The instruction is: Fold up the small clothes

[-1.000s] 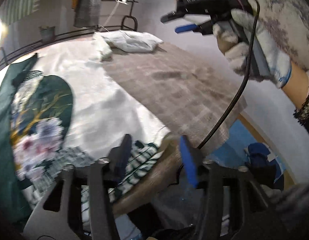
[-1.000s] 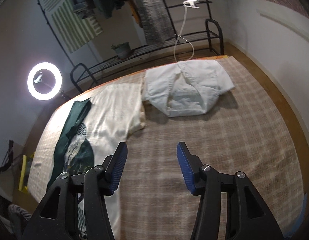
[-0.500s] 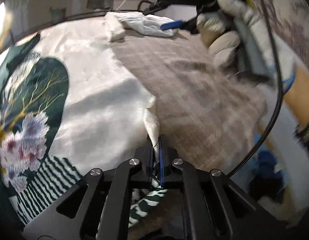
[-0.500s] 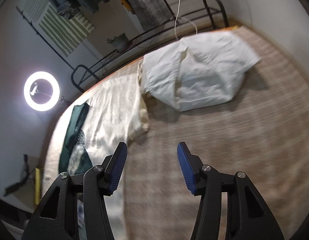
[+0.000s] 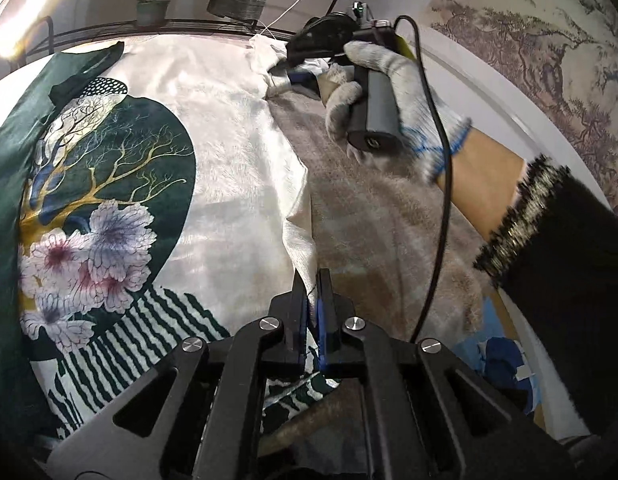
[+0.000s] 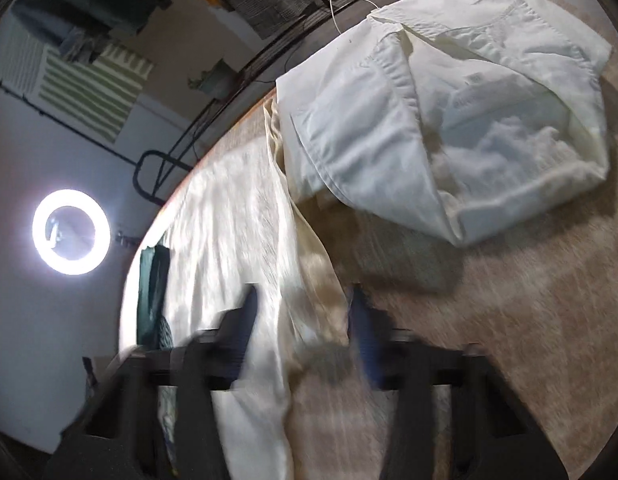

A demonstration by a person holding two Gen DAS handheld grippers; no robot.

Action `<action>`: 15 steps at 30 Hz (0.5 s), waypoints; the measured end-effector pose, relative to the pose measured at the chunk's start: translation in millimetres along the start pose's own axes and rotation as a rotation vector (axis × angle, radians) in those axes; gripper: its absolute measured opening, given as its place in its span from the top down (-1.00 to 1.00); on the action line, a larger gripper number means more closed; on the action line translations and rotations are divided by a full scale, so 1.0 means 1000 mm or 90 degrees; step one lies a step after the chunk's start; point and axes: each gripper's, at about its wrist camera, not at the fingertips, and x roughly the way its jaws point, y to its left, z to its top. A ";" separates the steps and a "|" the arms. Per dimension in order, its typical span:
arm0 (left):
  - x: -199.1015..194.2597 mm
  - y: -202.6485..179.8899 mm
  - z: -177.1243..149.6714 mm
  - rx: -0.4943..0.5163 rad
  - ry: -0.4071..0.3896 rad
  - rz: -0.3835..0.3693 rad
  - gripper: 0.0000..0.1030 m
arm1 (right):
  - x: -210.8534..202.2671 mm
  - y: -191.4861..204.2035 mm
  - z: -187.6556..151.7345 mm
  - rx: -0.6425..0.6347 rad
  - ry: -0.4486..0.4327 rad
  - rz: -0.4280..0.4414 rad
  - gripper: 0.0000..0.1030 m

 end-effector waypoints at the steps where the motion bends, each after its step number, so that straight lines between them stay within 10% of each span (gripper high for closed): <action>1: -0.002 0.001 0.000 -0.005 -0.002 -0.004 0.98 | 0.003 0.003 0.002 0.000 0.005 -0.003 0.91; 15: -0.055 0.034 -0.003 -0.093 -0.061 0.004 0.98 | -0.007 0.129 -0.006 -0.186 -0.036 -0.059 0.97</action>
